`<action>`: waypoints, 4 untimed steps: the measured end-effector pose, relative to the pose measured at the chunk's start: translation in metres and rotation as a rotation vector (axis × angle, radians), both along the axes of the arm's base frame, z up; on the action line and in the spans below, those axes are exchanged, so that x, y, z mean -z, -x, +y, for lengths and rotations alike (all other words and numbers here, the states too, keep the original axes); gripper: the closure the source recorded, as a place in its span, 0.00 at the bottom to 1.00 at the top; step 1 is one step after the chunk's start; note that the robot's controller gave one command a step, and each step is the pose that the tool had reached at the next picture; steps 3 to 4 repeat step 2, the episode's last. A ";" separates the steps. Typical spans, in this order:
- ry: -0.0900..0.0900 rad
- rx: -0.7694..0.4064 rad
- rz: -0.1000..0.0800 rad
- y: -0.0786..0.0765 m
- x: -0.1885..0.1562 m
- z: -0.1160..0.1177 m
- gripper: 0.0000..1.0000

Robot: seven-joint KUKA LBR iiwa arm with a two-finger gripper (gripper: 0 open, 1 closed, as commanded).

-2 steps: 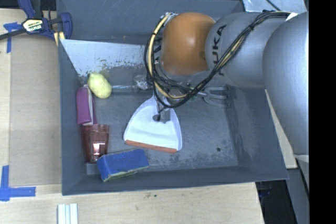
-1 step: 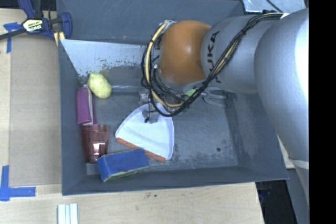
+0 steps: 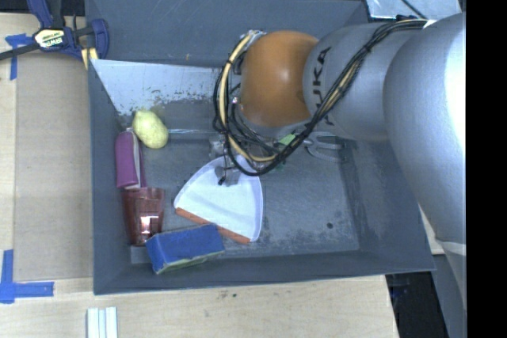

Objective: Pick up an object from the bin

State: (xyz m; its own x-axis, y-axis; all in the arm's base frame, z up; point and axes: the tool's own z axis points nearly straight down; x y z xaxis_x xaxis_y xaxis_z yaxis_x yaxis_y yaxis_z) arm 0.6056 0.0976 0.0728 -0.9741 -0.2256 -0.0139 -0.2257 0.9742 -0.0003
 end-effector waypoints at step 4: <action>0.001 0.001 0.007 0.002 -0.072 -0.001 1.00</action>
Offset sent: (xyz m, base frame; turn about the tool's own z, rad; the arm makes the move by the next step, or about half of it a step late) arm -0.0023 -0.0005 0.1247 -0.0001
